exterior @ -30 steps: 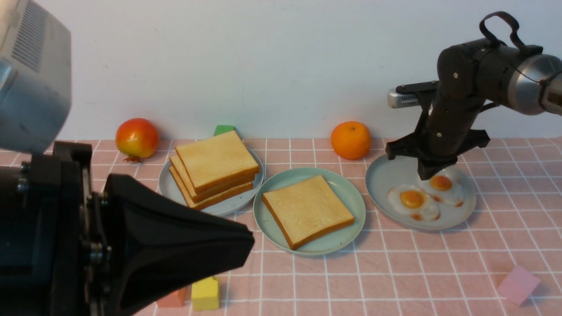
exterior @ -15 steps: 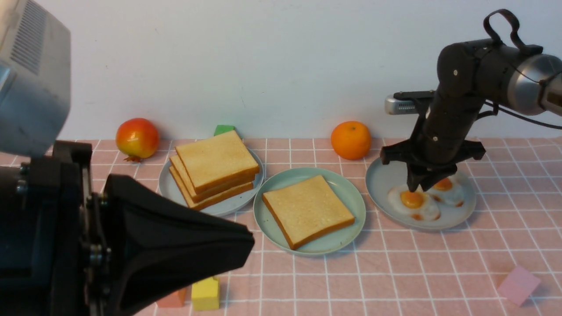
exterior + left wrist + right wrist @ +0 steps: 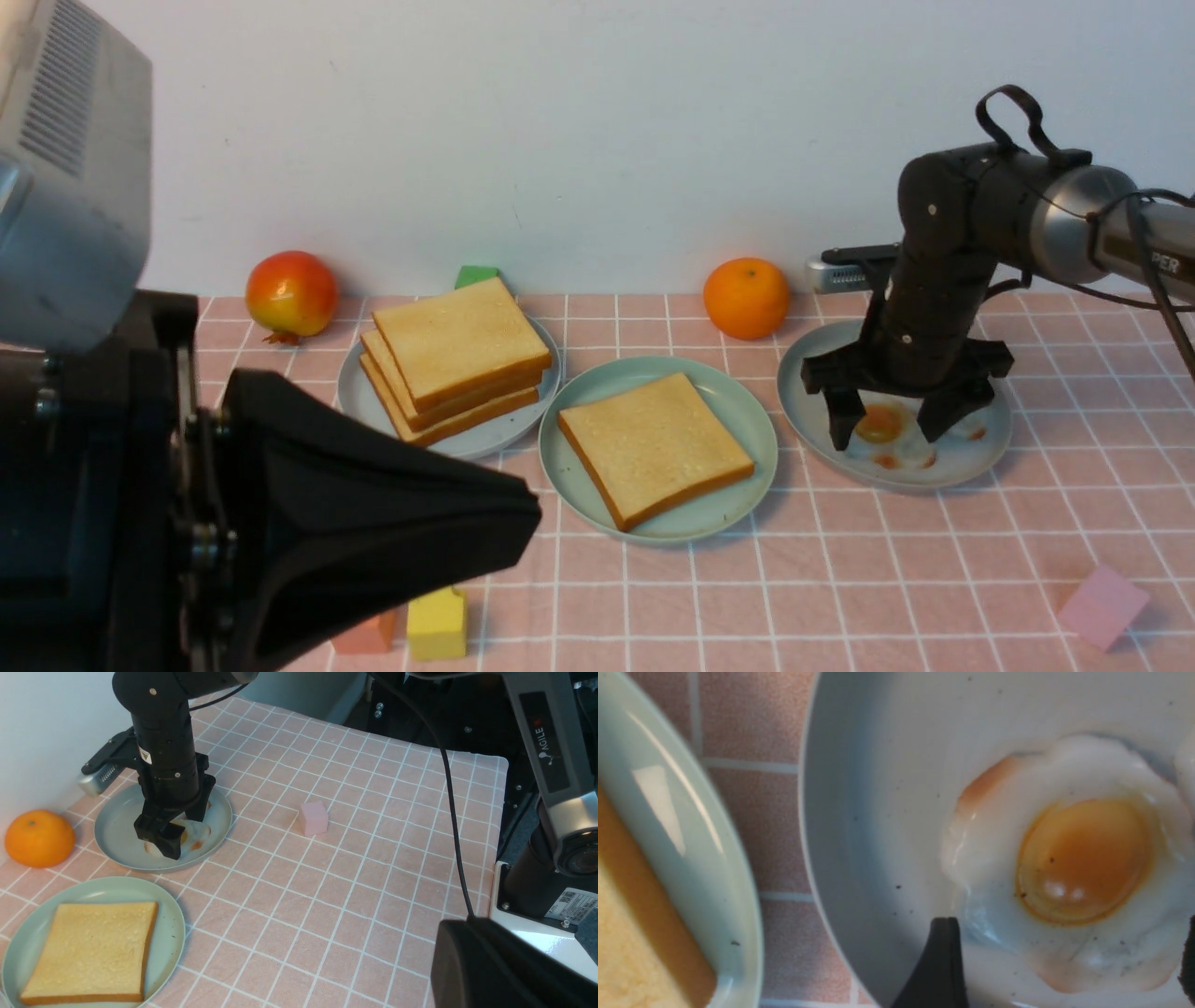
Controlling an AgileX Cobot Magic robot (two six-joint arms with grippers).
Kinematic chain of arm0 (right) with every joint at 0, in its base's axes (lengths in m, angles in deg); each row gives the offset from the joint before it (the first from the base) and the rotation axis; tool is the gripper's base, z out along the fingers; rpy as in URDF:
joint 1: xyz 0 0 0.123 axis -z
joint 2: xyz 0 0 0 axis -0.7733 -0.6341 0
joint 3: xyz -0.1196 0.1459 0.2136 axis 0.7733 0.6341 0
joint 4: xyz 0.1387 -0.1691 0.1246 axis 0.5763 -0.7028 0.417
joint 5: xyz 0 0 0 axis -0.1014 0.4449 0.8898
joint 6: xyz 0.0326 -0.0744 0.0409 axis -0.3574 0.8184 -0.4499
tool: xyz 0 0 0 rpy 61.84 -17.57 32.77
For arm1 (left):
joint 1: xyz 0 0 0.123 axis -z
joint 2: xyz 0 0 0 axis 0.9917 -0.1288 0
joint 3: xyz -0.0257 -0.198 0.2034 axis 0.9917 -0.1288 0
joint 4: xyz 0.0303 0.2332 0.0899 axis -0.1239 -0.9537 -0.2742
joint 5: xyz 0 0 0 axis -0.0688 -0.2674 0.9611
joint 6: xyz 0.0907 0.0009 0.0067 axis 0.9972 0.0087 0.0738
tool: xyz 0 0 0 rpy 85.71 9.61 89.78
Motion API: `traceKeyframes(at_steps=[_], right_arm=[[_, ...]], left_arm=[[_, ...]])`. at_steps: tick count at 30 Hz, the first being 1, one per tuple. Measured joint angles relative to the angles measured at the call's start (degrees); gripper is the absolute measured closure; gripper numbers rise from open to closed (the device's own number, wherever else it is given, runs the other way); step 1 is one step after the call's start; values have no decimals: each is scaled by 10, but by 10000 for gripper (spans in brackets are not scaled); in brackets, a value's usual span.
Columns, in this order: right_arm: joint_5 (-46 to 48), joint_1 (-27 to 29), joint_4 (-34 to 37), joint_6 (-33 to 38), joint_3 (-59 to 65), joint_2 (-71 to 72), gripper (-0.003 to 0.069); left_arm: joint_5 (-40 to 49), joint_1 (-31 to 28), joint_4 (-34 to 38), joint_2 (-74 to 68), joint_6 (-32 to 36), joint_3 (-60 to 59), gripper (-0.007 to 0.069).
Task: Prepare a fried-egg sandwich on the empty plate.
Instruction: Use the right arm to grab a fried egg
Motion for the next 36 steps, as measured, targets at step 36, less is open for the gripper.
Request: traceKeyframes(at_steps=[36], right_arm=[[35,5,-19,152,-1,-16,32]], left_arm=[[-2,0,0,0,0,0,593]])
